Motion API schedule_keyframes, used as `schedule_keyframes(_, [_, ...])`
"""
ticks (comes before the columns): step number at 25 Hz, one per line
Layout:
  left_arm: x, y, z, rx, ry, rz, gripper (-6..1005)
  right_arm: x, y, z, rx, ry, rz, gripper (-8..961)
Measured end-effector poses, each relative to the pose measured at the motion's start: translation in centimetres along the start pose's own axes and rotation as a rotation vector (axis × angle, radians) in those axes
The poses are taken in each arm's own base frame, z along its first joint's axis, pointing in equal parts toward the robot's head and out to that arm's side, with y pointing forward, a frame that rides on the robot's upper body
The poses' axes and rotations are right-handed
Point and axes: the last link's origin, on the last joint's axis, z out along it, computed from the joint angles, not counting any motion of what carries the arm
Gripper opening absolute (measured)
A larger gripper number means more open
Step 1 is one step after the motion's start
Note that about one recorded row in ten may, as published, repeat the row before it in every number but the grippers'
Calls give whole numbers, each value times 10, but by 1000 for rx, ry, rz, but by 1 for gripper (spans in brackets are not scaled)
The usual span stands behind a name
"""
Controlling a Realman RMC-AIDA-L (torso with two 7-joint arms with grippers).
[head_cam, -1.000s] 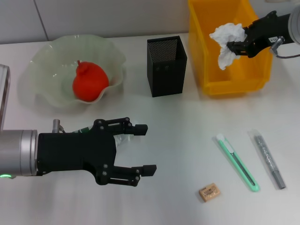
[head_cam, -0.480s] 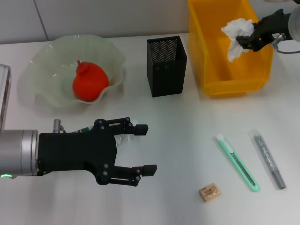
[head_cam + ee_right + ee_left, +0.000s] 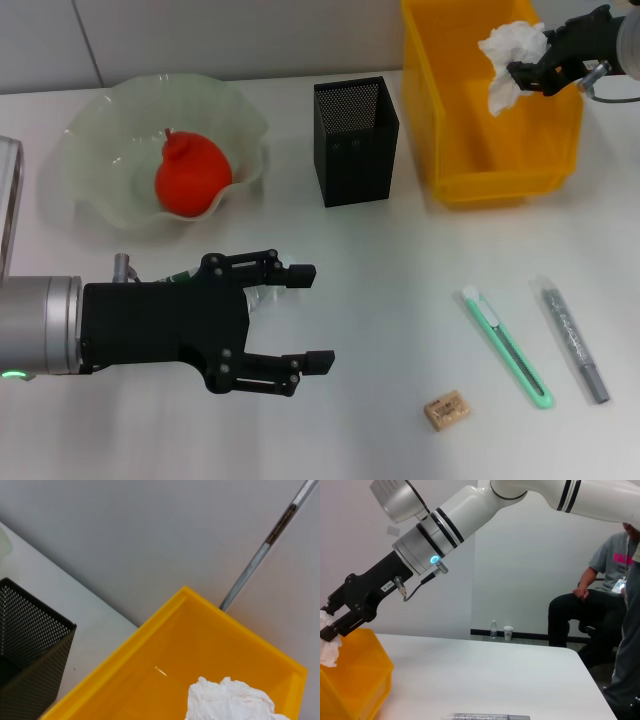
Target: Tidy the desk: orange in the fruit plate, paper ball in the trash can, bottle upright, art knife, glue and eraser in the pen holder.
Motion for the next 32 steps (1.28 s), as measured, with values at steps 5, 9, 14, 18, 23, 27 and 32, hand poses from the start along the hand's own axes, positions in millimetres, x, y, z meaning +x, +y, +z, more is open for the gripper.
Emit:
schedule_keyframes(5, [-2,0,-1,2,0,-8,846,-2,1,0,-4,-10,4,511])
schedule_keyframes(9, [-1,0,-1,5,2,-9,846,-3,2,0,-5,-12,-1,564])
schedule_keyframes(14, [-1,-1,-1,6,3,-9,846,-10,3,-3,-17,-50,12,716])
schedule_keyframes(18, [-1,-1,-1,6,4,-10,846,-18,5,-19,-45,-175,41,746])
schedule_keyframes(23, [-3,1,-3,5,5,-18,846,-19,5,-42,-72,-304,78,784])
schedule_keyframes(27, [-4,2,-3,6,4,-19,846,-13,8,-52,-96,-362,86,818])
schedule_keyframes(32, [-4,2,-3,5,5,-19,846,3,17,-65,-149,-451,110,826])
